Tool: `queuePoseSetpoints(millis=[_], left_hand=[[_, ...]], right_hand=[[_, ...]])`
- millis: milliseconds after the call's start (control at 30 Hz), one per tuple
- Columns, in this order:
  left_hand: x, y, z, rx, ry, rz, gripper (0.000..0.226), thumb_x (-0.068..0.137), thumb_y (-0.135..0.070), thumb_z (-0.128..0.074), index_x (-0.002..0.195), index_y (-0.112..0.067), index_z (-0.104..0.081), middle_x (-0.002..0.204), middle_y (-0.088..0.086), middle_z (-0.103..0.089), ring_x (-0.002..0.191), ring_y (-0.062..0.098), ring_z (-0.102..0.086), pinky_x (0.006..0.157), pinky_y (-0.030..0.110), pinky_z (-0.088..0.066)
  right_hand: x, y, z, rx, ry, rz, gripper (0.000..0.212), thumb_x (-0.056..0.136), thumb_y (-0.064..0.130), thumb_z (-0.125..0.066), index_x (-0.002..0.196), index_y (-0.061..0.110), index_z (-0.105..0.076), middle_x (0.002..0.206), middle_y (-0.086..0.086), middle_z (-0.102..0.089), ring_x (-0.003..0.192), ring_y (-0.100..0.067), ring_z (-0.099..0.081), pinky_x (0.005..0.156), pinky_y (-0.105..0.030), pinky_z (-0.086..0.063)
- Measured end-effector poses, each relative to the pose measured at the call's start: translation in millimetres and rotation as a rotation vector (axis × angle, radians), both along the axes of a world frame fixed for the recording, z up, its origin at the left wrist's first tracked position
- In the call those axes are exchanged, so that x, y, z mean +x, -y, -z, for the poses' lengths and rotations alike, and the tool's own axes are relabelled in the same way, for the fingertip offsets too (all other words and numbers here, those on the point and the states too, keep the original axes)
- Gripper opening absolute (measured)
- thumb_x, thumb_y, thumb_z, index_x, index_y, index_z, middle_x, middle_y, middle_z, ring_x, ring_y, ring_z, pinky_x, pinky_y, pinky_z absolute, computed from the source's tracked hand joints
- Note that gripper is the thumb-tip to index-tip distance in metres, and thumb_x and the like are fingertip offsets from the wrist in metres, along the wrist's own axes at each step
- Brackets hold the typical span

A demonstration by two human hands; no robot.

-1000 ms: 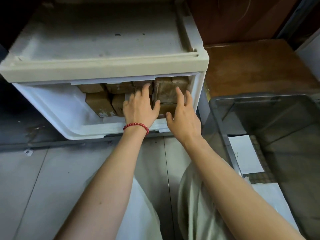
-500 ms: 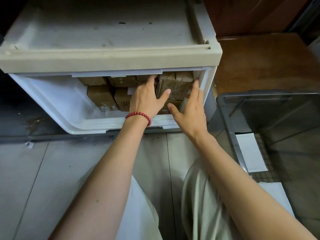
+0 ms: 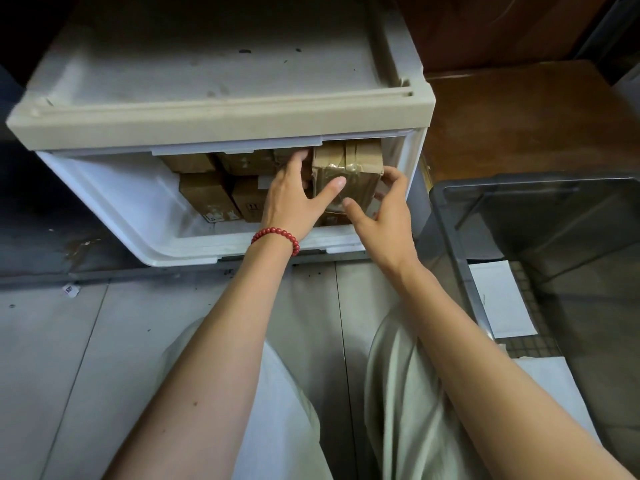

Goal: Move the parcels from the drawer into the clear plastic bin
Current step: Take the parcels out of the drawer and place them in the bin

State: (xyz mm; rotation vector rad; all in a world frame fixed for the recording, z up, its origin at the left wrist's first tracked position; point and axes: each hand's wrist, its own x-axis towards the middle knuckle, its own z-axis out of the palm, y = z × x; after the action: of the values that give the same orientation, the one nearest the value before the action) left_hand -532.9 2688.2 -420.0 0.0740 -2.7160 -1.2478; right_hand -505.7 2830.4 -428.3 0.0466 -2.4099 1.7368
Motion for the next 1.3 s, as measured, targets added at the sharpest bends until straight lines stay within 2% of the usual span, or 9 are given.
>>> queuePoseSetpoints(millis=[167, 367, 567, 633, 767, 833, 967, 1067, 1300], left_hand=[[18, 4, -4, 0.09, 0.026, -0.005, 0.07, 0.081, -0.054, -0.065, 0.138, -0.024, -0.037, 0.137, 0.004, -0.047, 0.12, 0.021, -0.051, 0.1, 0.043, -0.045], [50, 17, -15, 0.061, 0.063, -0.017, 0.056, 0.085, -0.057, -0.058, 0.131, -0.026, -0.046, 0.127, 0.0, -0.056, 0.115, 0.019, -0.053, 0.093, 0.033, -0.047], [89, 25, -27, 0.111, 0.104, -0.046, 0.069, 0.07, -0.067, -0.068, 0.121, -0.024, -0.051, 0.117, 0.0, -0.062, 0.107, 0.019, -0.058, 0.088, 0.033, -0.049], [101, 24, -31, 0.128, 0.076, -0.111, 0.076, 0.06, -0.069, -0.074, 0.118, -0.025, -0.051, 0.117, -0.003, -0.06, 0.108, 0.015, -0.056, 0.086, 0.03, -0.049], [117, 21, -41, 0.124, 0.033, -0.237, 0.089, 0.05, -0.07, -0.078, 0.119, -0.023, -0.047, 0.117, -0.004, -0.057, 0.105, 0.013, -0.055, 0.082, 0.025, -0.046], [124, 25, -44, 0.122, 0.02, -0.254, 0.088, 0.053, -0.067, -0.079, 0.121, -0.023, -0.043, 0.117, -0.002, -0.055, 0.104, 0.014, -0.054, 0.078, 0.024, -0.044], [143, 36, -48, 0.116, 0.032, -0.221, 0.083, 0.051, -0.064, -0.074, 0.117, -0.031, -0.035, 0.115, -0.005, -0.051, 0.102, 0.014, -0.051, 0.077, 0.025, -0.043], [152, 39, -48, 0.162, 0.092, -0.219, 0.081, 0.05, -0.063, -0.07, 0.118, -0.033, -0.037, 0.114, -0.008, -0.052, 0.103, 0.012, -0.052, 0.075, 0.021, -0.041], [162, 59, -53, 0.35, 0.146, -0.189, 0.099, 0.048, -0.069, -0.059, 0.134, -0.021, -0.046, 0.131, -0.001, -0.05, 0.117, 0.015, -0.048, 0.098, 0.038, -0.045]], right_hand=[[13, -3, -6, 0.016, 0.019, -0.014, 0.063, 0.089, 0.025, -0.067, 0.14, 0.014, -0.034, 0.137, 0.002, -0.04, 0.115, -0.006, -0.047, 0.081, 0.005, -0.035], [38, -8, -18, -0.027, 0.065, -0.113, 0.055, 0.09, 0.024, -0.066, 0.137, 0.015, -0.038, 0.129, -0.002, -0.046, 0.1, -0.014, -0.057, 0.067, -0.003, -0.044], [63, -11, -29, 0.024, 0.051, -0.275, 0.057, 0.09, 0.023, -0.066, 0.139, 0.02, -0.038, 0.134, -0.002, -0.046, 0.103, -0.014, -0.058, 0.064, -0.002, -0.043], [71, -12, -32, 0.046, 0.031, -0.331, 0.059, 0.09, 0.023, -0.067, 0.141, 0.022, -0.038, 0.137, 0.0, -0.046, 0.104, -0.011, -0.057, 0.068, -0.003, -0.045], [83, -13, -41, 0.113, 0.001, -0.434, 0.061, 0.091, 0.027, -0.065, 0.145, 0.025, -0.036, 0.141, 0.005, -0.045, 0.114, -0.011, -0.054, 0.09, -0.022, -0.048], [85, -13, -41, 0.164, -0.014, -0.486, 0.058, 0.093, 0.028, -0.061, 0.145, 0.025, -0.037, 0.142, 0.005, -0.045, 0.118, -0.012, -0.051, 0.092, -0.019, -0.045], [85, -15, -38, 0.194, -0.005, -0.352, 0.056, 0.094, 0.027, -0.06, 0.144, 0.019, -0.036, 0.143, -0.001, -0.04, 0.122, -0.018, -0.048, 0.095, -0.028, -0.047], [78, -24, -37, 0.147, 0.069, -0.186, 0.064, 0.094, 0.027, -0.061, 0.147, 0.016, -0.028, 0.147, -0.006, -0.036, 0.132, -0.022, -0.04, 0.107, -0.034, -0.036], [73, -25, -31, 0.108, 0.298, -0.19, 0.064, 0.098, 0.048, -0.045, 0.149, 0.017, -0.022, 0.141, -0.004, -0.045, 0.122, -0.022, -0.048, 0.094, -0.029, -0.037]])
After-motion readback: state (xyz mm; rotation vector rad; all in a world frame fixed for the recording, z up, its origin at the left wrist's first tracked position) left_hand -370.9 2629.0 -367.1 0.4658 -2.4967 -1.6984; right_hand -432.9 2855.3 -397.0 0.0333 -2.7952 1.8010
